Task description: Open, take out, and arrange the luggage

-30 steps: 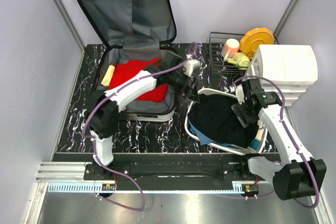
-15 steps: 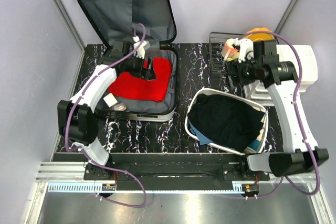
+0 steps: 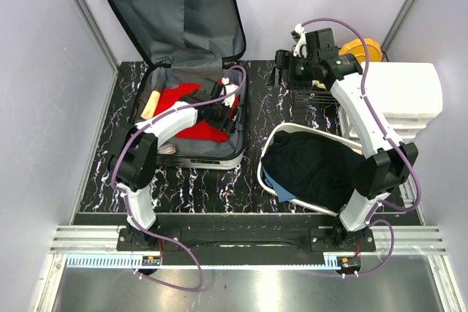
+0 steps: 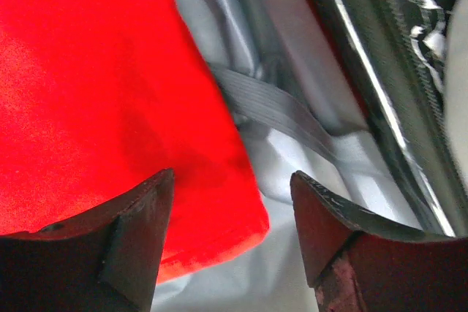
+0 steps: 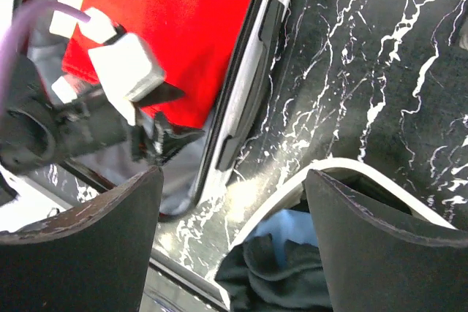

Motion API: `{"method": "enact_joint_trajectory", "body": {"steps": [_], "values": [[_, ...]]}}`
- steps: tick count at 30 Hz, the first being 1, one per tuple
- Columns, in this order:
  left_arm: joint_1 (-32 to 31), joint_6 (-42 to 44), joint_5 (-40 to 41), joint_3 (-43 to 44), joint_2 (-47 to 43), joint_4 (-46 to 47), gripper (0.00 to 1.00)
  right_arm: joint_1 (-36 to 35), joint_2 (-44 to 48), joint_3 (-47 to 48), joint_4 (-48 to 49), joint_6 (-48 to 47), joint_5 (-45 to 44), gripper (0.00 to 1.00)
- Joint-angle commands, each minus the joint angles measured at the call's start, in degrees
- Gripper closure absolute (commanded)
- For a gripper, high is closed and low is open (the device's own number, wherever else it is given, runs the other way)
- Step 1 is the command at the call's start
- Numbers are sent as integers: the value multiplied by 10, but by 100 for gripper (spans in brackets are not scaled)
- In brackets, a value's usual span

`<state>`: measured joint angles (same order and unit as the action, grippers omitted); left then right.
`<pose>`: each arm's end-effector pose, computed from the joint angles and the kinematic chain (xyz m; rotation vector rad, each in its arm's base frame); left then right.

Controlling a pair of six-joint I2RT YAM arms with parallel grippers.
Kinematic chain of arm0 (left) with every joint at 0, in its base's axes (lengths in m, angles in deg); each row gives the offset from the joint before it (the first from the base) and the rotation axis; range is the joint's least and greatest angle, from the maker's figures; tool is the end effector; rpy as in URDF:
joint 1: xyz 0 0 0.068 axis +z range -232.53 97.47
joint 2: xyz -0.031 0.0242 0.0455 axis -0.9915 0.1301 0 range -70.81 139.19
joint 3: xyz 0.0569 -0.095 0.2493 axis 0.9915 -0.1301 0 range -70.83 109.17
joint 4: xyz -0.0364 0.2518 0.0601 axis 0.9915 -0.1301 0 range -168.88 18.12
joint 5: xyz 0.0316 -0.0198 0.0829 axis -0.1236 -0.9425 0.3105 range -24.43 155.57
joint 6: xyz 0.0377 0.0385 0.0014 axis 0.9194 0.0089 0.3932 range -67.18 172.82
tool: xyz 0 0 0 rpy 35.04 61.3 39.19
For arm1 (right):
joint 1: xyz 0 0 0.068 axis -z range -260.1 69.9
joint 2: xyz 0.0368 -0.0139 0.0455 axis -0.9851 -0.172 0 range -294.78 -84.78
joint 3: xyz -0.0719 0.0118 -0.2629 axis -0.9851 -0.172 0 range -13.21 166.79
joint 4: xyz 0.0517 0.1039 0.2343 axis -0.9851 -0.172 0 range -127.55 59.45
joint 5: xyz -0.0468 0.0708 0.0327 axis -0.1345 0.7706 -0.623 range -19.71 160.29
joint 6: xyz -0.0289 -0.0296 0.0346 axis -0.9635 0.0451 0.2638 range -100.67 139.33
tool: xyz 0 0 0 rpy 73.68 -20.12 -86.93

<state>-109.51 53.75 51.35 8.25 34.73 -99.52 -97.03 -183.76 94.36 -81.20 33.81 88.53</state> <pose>0.3528 -0.1894 0.2246 0.7130 2.4421 -0.4946 0.3551 0.1197 0.3979 -0.2174 2.3364 0.6434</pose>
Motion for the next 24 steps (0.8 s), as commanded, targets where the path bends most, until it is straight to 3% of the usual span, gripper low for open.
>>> {"method": "enact_joint_trajectory", "body": {"steps": [1, 6, 7, 9, 10, 12, 16, 24], "values": [[-8, -7, 124, -4, 29, 63, 32, -15, -15, 48, 31, 89, -86, 13], [-11, -8, 126, -10, 57, 64, 41, -22, -39, 49, 32, 127, -116, 14], [-6, -8, 99, -10, 58, 63, 47, -25, -44, 52, 32, 130, -116, 14], [8, -33, 31, -15, 49, 58, 81, -34, -58, 62, 34, 129, -116, 14], [31, -43, -44, -19, 26, 62, 90, -39, -61, 66, 35, 127, -116, 14], [53, -65, -97, -46, -12, 82, 100, -49, -75, 79, 37, 127, -113, 14], [85, -53, -172, -77, -95, 96, 100, -83, -99, 94, 47, 146, -98, 14], [100, -57, -208, -101, -161, 112, 100, -155, -176, 138, 57, 174, -90, 6]]}}
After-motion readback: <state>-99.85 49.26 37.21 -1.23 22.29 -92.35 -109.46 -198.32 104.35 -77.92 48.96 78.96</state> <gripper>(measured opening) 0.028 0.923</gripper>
